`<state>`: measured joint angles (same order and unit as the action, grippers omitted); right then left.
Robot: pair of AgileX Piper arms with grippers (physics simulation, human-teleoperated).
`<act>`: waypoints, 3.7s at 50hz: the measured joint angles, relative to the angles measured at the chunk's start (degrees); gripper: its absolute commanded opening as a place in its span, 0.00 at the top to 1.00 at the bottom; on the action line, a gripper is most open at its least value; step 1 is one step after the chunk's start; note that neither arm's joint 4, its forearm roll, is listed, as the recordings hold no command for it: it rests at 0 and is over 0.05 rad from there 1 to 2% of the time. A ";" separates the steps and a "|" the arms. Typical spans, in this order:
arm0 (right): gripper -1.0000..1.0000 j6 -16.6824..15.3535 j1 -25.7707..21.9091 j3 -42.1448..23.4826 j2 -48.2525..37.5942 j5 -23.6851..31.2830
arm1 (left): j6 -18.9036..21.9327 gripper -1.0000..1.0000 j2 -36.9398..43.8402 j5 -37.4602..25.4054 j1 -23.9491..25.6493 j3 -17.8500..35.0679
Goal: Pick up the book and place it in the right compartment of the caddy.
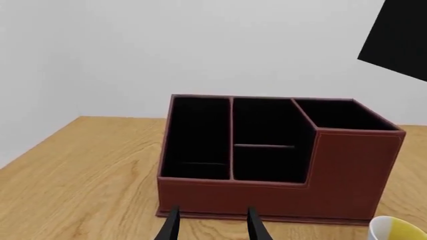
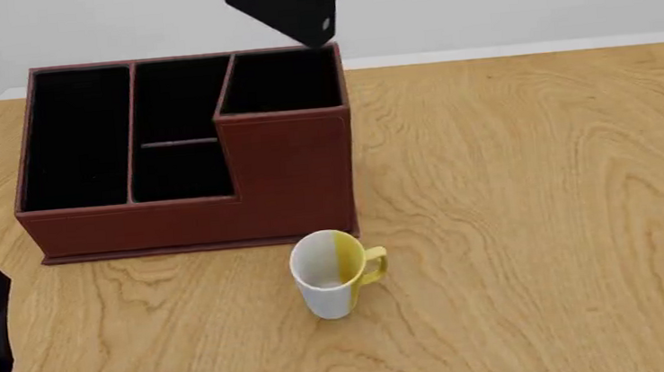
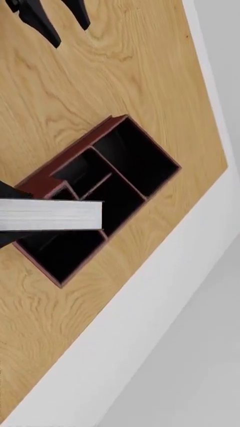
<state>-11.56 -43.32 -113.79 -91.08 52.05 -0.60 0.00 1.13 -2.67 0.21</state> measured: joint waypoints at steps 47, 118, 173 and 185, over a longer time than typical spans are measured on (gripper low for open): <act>1.00 2.03 3.76 -1.76 -10.24 -5.69 | 0.92 0.00 0.00 -0.84 -1.72 -0.19; 1.00 4.72 6.03 8.51 -13.57 -16.39 | 2.22 0.00 0.05 -2.95 -2.83 -0.20; 1.00 6.15 6.15 14.81 -14.89 -22.14 | 2.30 0.00 0.04 -3.36 -3.44 -0.20; 1.00 6.32 6.19 16.26 -15.11 -23.27 | 2.31 0.00 0.04 -3.33 -3.56 -0.20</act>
<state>-5.25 -37.14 -97.53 -106.19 28.77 1.71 0.04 -2.20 -6.24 0.01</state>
